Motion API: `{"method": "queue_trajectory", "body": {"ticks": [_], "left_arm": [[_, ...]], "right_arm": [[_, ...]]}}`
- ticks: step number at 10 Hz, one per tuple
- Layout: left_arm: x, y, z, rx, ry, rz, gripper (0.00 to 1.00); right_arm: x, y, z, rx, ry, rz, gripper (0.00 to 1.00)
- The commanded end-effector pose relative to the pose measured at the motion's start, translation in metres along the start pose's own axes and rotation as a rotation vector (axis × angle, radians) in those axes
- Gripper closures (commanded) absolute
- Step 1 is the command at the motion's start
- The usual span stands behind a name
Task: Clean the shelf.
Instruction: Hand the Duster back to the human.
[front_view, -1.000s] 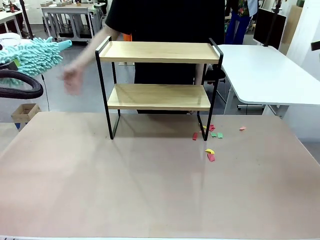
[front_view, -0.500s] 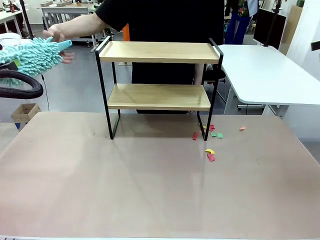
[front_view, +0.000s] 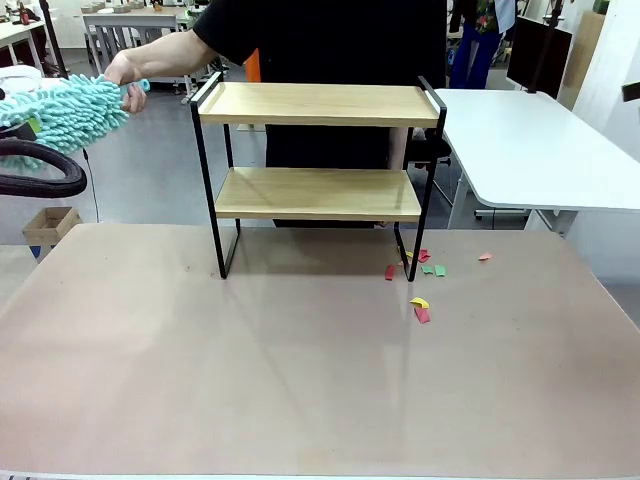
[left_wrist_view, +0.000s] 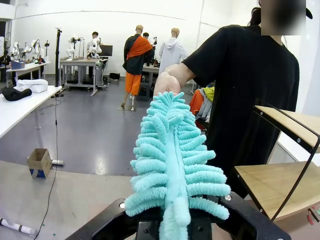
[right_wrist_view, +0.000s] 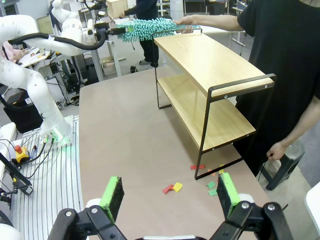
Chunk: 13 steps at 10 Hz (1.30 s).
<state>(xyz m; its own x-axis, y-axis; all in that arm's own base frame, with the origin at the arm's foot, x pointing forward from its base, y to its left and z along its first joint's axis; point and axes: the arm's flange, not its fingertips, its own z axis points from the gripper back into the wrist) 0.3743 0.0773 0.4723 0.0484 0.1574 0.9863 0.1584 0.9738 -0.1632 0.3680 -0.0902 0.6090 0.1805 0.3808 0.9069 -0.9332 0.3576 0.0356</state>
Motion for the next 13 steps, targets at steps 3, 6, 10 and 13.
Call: {"method": "queue_trajectory", "body": {"ticks": [3,6,10,13], "left_arm": [[0.002,0.0,0.005,-0.014,0.017,-0.022,0.25],[0.012,0.001,0.006,-0.006,0.011,-0.024,0.0],[0.078,0.016,0.019,-0.075,0.012,0.159,0.0],[0.141,0.06,0.03,-0.118,0.007,0.384,0.0]], "right_arm": [[0.001,-0.001,0.003,0.006,0.005,0.014,0.0],[0.001,-0.001,0.003,0.006,0.005,0.014,0.0],[0.001,-0.001,0.003,0.006,0.005,0.014,0.0],[0.001,-0.001,0.003,0.006,0.005,0.014,0.0]]}}
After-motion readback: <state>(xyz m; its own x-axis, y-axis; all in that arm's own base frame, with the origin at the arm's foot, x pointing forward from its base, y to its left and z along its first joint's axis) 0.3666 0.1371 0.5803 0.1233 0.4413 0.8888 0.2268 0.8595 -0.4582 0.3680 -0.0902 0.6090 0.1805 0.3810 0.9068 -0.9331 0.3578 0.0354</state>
